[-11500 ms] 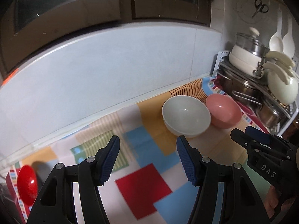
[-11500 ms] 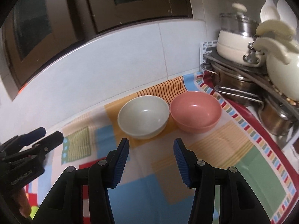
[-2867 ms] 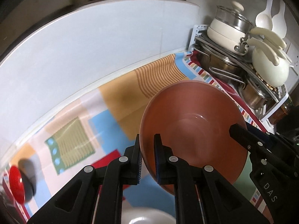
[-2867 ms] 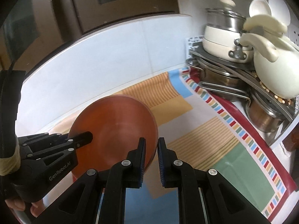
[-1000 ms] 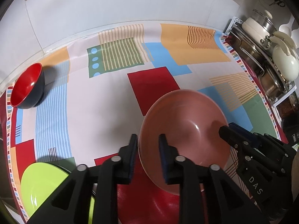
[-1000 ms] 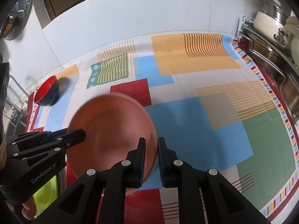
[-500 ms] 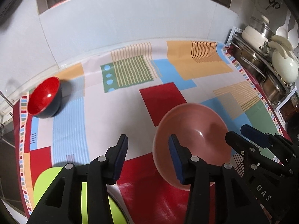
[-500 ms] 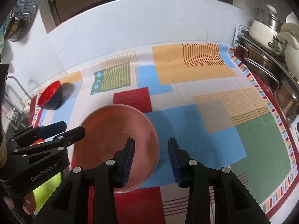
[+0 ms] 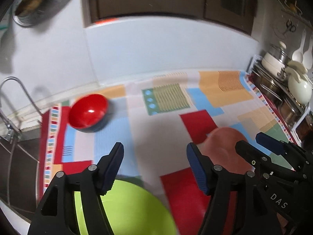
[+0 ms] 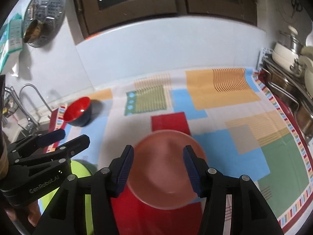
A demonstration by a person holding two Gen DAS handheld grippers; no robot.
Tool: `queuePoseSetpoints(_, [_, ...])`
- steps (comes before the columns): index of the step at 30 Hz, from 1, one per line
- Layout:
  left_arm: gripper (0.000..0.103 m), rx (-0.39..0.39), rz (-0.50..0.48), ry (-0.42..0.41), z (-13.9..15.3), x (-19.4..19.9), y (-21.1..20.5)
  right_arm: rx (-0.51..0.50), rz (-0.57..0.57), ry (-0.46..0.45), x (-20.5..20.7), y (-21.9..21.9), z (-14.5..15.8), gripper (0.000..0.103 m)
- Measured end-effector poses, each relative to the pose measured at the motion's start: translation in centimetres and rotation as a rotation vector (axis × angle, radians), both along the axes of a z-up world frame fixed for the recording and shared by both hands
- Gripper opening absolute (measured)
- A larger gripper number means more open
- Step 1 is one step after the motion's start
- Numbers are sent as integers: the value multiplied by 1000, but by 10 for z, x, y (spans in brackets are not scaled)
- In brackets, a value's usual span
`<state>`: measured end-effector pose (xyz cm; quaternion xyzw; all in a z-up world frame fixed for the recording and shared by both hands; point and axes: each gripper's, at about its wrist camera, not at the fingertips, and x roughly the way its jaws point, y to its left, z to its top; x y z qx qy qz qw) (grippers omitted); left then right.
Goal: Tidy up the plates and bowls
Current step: 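Move both grippers toward the red bowl near the sink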
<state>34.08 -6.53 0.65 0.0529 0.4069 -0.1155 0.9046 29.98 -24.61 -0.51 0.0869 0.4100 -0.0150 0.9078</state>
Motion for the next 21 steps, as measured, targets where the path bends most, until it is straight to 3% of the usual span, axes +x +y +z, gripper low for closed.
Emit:
queuePoseSetpoints(6, [78, 2, 60, -44, 12, 1, 44, 24, 37, -34, 10, 35, 10, 60])
queuePoseSetpoints(21, [79, 21, 199, -76, 15, 22, 145, 23, 114, -112, 57, 122, 27, 60])
